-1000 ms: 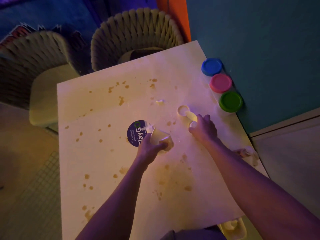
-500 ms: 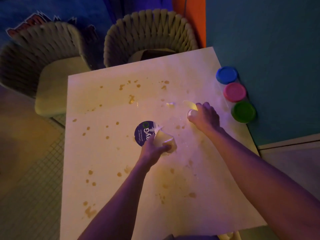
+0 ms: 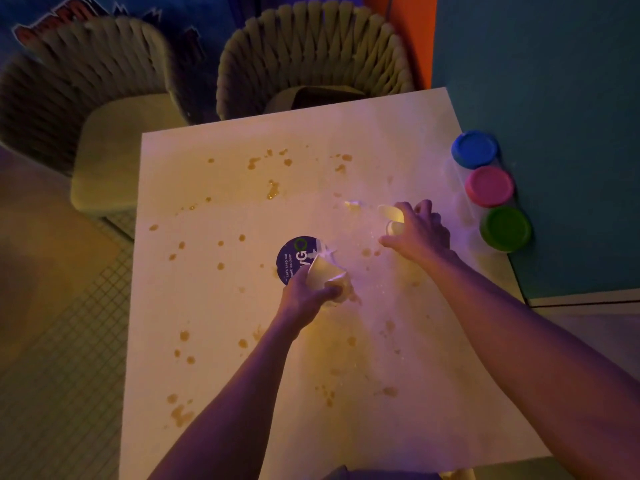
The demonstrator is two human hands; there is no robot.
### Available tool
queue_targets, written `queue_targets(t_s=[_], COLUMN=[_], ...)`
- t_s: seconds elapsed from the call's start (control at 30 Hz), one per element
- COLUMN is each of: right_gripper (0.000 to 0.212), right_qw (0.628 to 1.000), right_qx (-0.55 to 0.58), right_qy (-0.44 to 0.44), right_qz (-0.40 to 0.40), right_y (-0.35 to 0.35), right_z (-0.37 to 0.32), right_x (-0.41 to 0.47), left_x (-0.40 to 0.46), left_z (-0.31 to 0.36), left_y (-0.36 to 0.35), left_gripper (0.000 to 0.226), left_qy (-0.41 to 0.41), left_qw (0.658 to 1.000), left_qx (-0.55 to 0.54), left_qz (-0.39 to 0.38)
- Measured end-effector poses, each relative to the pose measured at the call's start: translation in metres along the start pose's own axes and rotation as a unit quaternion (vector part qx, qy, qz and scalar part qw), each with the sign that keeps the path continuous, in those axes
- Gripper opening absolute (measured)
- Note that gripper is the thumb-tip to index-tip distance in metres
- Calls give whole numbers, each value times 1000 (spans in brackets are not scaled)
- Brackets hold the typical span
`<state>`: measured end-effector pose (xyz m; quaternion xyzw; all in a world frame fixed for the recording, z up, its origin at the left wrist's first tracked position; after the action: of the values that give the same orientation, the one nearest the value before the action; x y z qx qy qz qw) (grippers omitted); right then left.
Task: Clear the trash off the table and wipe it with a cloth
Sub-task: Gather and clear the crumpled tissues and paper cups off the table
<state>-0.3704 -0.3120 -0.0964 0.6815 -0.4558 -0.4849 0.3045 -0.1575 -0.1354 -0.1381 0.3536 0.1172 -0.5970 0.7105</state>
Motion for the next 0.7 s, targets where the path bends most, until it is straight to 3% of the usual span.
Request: queue_targets(t_s=[0.3, 0.57, 0.7], right_gripper=[57, 59, 50], right_qw=[999, 993, 987], right_qx=[6, 95, 122], right_qy=[-35, -68, -106], right_qz=[-20, -24, -6], right_y=[-13, -29, -44], right_z=[9, 17, 26], right_x=[-7, -35, -59], left_x=[0, -7, -9], left_z=[2, -2, -5], left_y=[4, 6, 4], left_gripper=[58, 54, 56], left_qy=[-8, -15, -19], left_qw=[1000, 1000, 1000], left_qx=[-12, 2, 11], left_qz=[-7, -6, -13])
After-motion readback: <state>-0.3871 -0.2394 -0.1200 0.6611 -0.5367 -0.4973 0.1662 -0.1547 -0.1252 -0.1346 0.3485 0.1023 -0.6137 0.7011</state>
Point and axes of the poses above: each hand's wrist, its own x-axis towards the middle knuckle, its own y-axis out of the back of the hand, z = x × y, the point moved 7 cm from there along x, towards the middle knuckle, and after that the axes turned 8 degrees about x, right-handed, at the moved point
